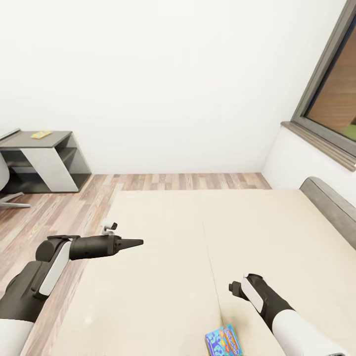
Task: Put all the toys in the child's room - the three board games (two on the bed and one on the table), the two jigsaw puzzles on the table, and the tennis ball on the table - inside the toy box on the table in the child's room.
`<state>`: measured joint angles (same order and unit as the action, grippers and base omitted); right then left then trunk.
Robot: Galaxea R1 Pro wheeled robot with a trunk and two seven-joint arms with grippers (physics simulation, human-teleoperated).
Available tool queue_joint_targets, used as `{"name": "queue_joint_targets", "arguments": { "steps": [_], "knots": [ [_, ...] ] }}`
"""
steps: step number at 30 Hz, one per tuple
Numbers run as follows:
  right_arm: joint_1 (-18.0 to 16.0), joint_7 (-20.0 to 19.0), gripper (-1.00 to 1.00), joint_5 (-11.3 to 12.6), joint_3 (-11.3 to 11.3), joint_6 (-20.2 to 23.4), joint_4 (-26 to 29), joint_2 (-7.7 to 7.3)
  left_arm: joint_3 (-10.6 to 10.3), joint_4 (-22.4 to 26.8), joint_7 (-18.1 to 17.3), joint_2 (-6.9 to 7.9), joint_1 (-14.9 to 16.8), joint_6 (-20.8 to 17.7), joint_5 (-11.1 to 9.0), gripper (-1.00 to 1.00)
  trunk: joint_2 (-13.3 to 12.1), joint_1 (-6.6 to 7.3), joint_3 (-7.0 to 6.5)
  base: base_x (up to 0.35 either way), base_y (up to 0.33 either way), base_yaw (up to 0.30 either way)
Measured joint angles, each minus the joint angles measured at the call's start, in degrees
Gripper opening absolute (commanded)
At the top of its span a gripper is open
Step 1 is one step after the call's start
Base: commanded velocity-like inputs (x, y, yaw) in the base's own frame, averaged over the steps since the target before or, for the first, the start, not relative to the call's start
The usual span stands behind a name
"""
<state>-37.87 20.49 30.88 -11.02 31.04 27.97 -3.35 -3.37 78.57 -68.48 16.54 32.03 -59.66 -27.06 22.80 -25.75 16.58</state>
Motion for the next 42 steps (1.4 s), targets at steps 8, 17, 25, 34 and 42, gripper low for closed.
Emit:
{"name": "queue_joint_targets", "arguments": {
  "steps": [8,17,25,34,42],
  "knots": [
    [-0.06,-0.07,1.0,-0.12,0.0,0.04,-0.04,0.12,-0.06,0.0,-0.01,-0.02,0.0,0.0,-0.02,1.0,0.0,0.0,0.75,0.0,0.0,0.0],
    [-0.06,-0.08,1.0,-0.11,0.0,0.04,-0.05,-0.06,0.01,0.0,-0.01,0.06,0.0,0.0,-0.15,1.0,0.0,0.0,1.59,0.0,0.0,0.0],
    [-0.06,-0.09,1.0,-0.11,-0.02,0.04,-0.05,-0.09,-0.04,0.0,-0.01,0.03,0.0,0.0,-0.14,1.0,0.0,0.0,2.34,0.0,0.0,0.0],
    [-0.07,-0.16,1.0,-0.11,-0.02,0.24,-0.11,-0.09,-0.07,0.0,-0.01,-0.09,0.0,0.0,-0.06,1.0,0.01,0.0,3.18,0.0,0.0,0.0],
    [-0.07,-0.16,1.0,-0.08,-0.03,0.45,-0.13,-0.09,-0.07,0.0,-0.01,-0.01,0.0,0.0,-0.1,1.0,0.01,0.0,3.92,0.0,0.0,0.0]
  ]
}}
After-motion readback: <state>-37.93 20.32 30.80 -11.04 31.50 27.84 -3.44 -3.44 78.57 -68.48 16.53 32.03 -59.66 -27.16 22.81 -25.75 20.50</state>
